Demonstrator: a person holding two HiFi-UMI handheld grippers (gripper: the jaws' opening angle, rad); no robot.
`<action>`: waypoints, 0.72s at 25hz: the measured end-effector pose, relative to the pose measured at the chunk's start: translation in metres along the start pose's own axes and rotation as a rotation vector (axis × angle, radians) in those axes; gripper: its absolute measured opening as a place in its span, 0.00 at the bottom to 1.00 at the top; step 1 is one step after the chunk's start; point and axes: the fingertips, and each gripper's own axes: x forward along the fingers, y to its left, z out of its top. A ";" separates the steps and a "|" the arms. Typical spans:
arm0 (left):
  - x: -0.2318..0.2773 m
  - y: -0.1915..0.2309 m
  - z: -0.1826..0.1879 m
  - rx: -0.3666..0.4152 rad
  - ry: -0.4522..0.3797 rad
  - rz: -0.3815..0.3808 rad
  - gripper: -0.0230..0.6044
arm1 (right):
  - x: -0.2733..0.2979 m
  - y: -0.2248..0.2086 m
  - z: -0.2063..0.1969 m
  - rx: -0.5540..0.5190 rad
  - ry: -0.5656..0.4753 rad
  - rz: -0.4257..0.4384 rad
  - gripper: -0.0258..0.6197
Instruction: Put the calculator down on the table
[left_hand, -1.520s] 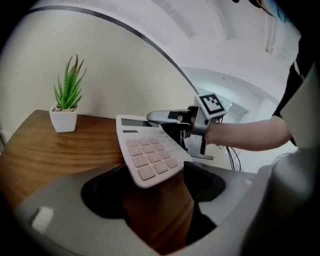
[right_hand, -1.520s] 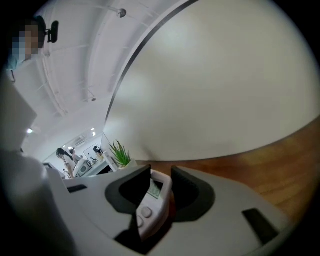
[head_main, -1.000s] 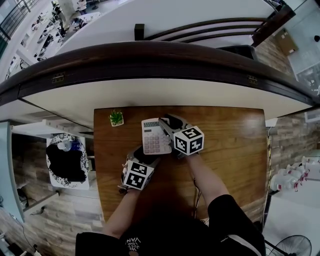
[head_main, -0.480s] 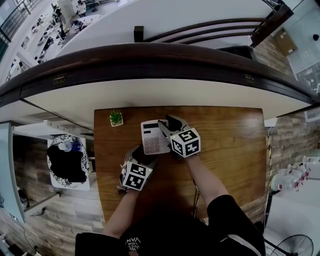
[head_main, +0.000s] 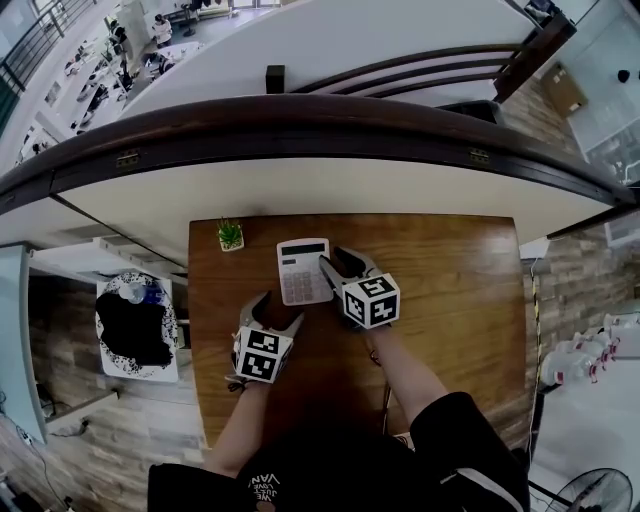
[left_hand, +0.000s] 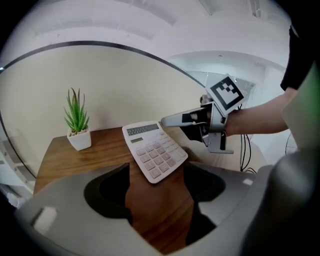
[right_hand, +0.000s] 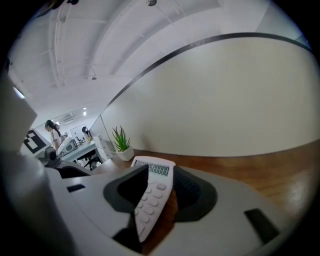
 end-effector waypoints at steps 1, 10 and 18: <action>-0.003 0.000 0.001 -0.001 -0.010 0.010 0.58 | -0.005 0.002 -0.001 0.007 -0.007 -0.008 0.25; -0.043 -0.007 0.018 -0.020 -0.122 0.107 0.57 | -0.056 0.032 -0.004 0.003 -0.043 0.000 0.22; -0.074 -0.031 0.015 -0.015 -0.147 0.157 0.35 | -0.098 0.058 -0.006 -0.011 -0.066 0.058 0.14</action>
